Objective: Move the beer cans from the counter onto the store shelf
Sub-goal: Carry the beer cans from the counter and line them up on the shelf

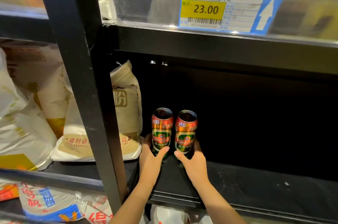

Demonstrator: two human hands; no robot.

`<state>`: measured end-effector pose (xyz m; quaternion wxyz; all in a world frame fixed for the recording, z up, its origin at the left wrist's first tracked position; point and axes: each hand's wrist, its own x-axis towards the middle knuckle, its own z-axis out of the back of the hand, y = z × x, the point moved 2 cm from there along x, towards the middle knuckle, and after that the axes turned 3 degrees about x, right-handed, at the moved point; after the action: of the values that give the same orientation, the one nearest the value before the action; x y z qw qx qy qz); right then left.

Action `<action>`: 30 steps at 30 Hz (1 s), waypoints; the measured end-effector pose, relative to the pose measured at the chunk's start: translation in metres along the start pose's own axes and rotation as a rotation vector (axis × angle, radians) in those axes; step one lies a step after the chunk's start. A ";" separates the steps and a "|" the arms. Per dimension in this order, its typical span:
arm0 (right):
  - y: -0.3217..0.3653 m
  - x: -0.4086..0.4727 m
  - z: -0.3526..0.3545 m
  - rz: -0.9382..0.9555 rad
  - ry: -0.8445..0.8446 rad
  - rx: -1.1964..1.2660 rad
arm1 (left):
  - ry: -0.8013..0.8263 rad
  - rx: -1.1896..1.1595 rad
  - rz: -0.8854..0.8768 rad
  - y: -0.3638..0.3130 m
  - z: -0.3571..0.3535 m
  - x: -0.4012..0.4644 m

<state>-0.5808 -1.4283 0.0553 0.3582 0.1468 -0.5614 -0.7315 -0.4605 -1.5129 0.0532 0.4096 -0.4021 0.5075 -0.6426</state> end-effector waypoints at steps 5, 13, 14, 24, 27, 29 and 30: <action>0.001 -0.002 -0.001 -0.022 -0.028 -0.085 | -0.003 0.036 -0.012 0.000 0.001 0.000; 0.005 -0.005 -0.003 -0.009 -0.031 -0.123 | -0.008 0.134 -0.011 0.001 0.001 -0.004; 0.006 -0.005 -0.003 -0.009 -0.024 -0.125 | -0.001 0.146 -0.028 -0.002 0.000 -0.005; 0.024 -0.020 0.019 -0.060 0.057 -0.158 | 0.021 0.213 0.084 -0.019 0.008 -0.043; 0.025 -0.045 0.051 -0.109 0.005 -0.313 | 0.082 0.263 0.018 -0.027 0.016 -0.068; 0.030 -0.074 0.078 -0.110 -0.004 -0.379 | 0.139 0.321 -0.095 -0.042 0.018 -0.080; 0.034 -0.091 0.092 -0.102 -0.010 -0.436 | 0.155 0.376 -0.180 -0.052 0.017 -0.087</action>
<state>-0.5618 -1.3042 0.0994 0.3410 0.0906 -0.3837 -0.8534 -0.4212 -1.4297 0.0981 0.3779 -0.3119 0.3708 -0.7889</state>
